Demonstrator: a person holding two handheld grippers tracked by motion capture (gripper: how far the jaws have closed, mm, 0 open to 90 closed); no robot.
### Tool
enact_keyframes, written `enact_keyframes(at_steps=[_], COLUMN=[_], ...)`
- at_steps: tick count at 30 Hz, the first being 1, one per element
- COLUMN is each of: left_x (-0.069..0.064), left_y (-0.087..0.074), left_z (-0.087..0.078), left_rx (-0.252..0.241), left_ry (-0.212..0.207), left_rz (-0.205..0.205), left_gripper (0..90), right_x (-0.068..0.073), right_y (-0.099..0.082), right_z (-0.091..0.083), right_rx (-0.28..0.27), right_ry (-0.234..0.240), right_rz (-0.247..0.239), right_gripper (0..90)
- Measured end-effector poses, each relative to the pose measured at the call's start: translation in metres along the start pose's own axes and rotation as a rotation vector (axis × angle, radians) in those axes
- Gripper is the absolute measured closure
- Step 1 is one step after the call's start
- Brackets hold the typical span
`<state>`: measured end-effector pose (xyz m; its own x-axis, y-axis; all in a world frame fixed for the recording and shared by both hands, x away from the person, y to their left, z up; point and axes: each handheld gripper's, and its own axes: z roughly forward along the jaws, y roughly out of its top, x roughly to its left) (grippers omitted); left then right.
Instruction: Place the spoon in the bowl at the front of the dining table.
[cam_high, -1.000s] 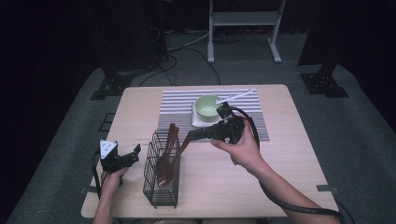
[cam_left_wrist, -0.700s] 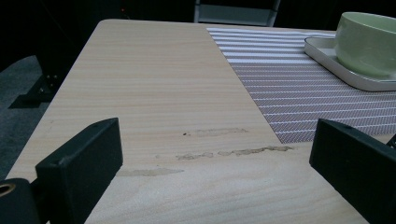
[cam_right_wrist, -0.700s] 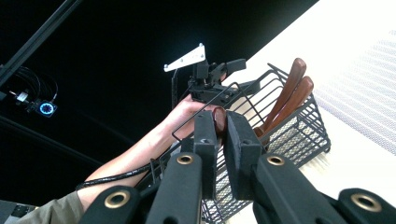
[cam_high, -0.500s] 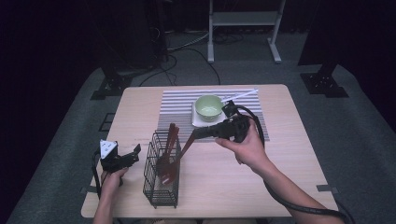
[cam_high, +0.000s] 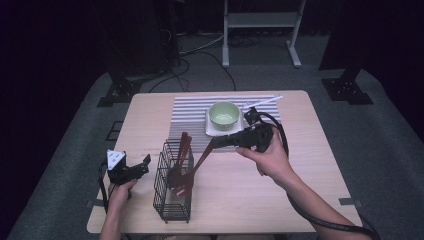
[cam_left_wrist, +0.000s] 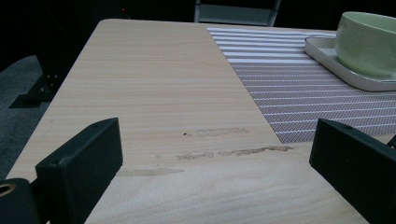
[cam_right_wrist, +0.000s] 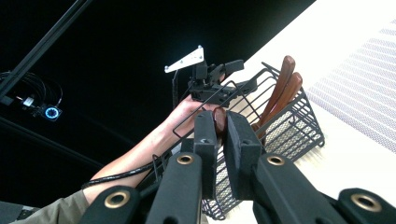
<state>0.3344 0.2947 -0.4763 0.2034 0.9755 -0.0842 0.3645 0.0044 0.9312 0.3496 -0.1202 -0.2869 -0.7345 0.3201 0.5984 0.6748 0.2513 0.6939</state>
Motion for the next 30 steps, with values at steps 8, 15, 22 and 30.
enact_keyframes(at_steps=[8, 15, 22, 30], left_x=[0.000, 0.000, 0.000, 0.000], left_y=[0.000, 0.000, 0.000, 0.000], left_z=[0.000, 0.000, 0.000, 0.000], left_rx=[0.000, -0.002, -0.002, -0.001], left_ry=[-0.001, 0.001, 0.001, 0.001], left_rz=[0.000, 0.002, 0.002, 0.002], left_gripper=[1.7, 1.7, 1.7, 1.7], right_x=[-0.002, -0.004, -0.008, -0.014], right_y=[-0.001, -0.003, -0.007, -0.013], right_z=[-0.004, -0.015, -0.020, -0.028], right_rx=[0.003, -0.006, 0.002, 0.004], right_ry=[0.000, -0.008, -0.001, -0.012], right_rz=[0.005, 0.014, 0.021, 0.041], right_gripper=[82.8, 82.7, 82.8, 82.7])
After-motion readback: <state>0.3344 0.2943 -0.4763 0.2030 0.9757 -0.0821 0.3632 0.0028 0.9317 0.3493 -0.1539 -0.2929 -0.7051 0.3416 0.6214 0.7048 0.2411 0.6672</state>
